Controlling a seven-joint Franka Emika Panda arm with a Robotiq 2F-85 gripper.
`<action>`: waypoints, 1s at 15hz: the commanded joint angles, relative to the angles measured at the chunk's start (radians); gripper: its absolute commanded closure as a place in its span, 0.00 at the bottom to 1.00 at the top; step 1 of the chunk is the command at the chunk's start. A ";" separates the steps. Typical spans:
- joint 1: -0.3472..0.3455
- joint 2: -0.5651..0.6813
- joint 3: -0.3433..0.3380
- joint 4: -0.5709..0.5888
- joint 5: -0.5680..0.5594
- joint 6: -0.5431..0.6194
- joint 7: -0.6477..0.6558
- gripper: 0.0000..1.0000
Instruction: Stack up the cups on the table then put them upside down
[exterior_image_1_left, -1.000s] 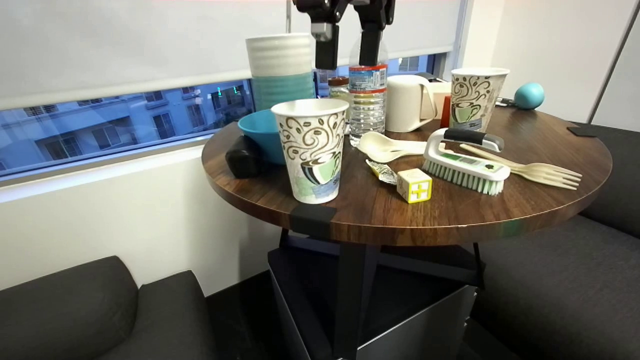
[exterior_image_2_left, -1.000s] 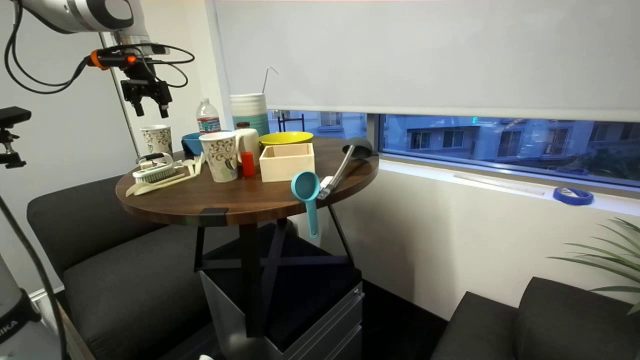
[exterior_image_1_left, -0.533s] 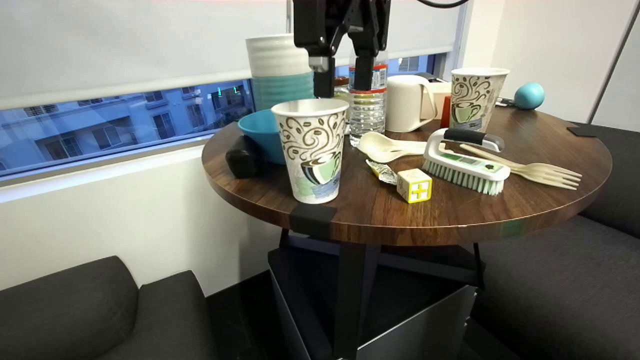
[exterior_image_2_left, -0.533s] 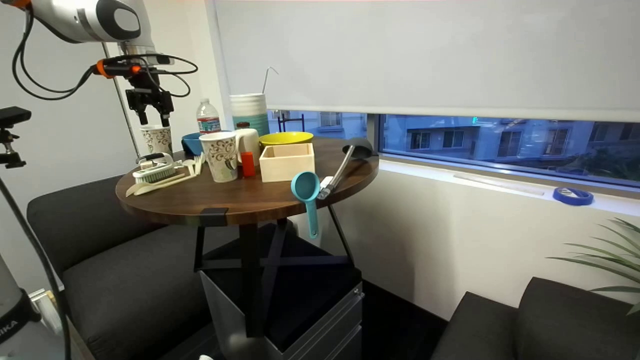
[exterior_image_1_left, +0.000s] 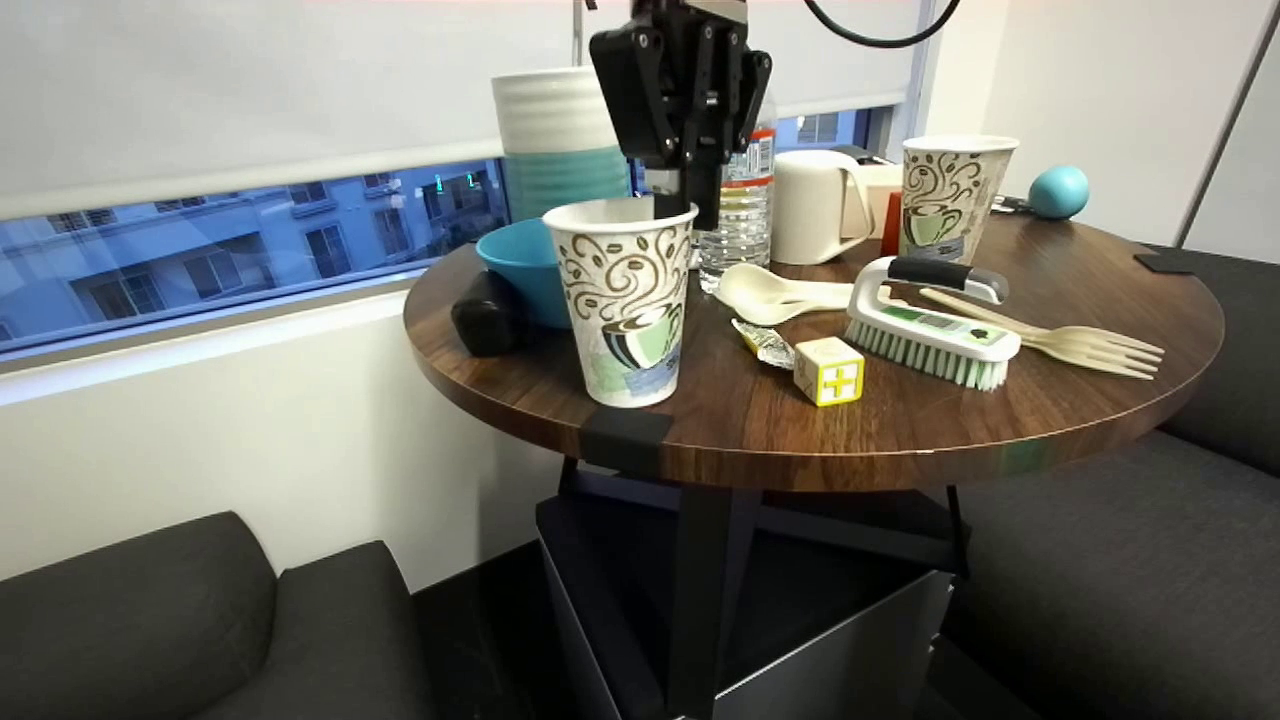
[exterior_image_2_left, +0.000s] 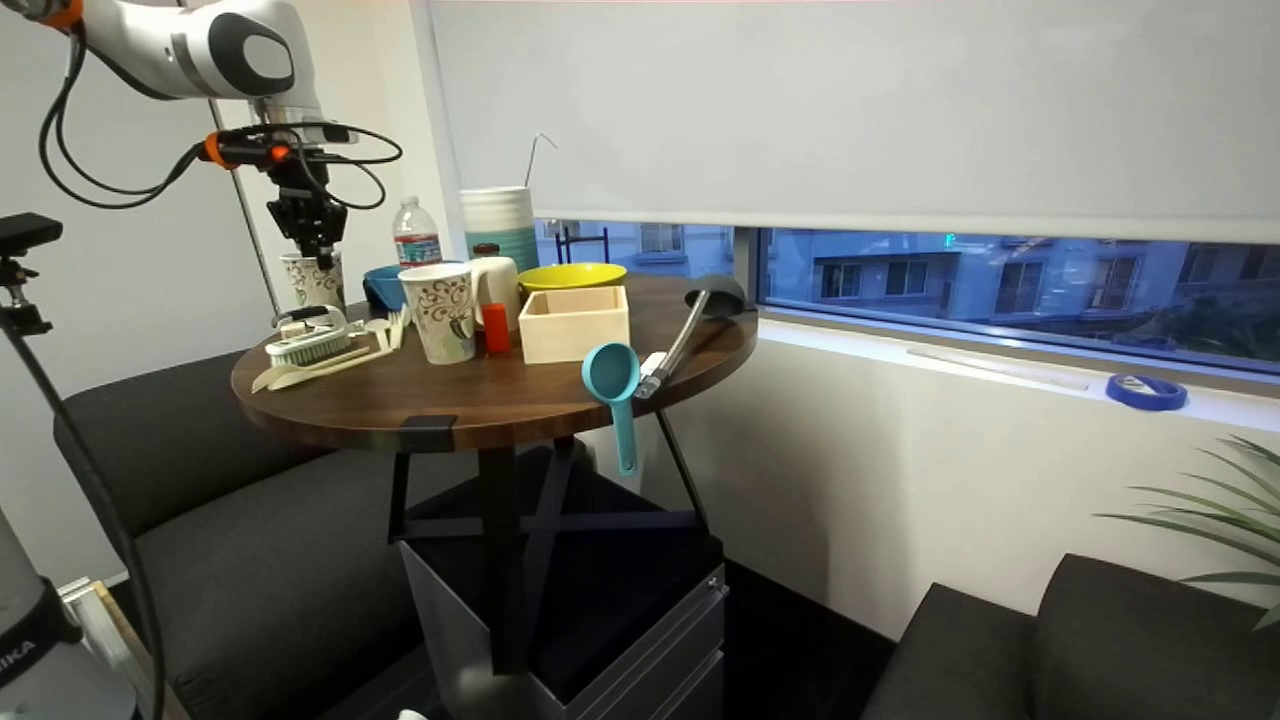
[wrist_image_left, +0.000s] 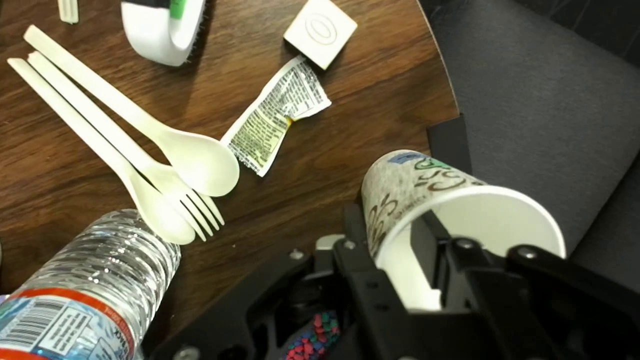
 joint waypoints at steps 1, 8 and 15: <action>0.012 -0.019 -0.019 -0.020 0.024 0.009 0.002 0.98; 0.003 -0.181 -0.059 -0.073 0.067 -0.062 -0.019 0.99; -0.081 -0.481 -0.123 -0.120 0.019 -0.295 0.111 0.99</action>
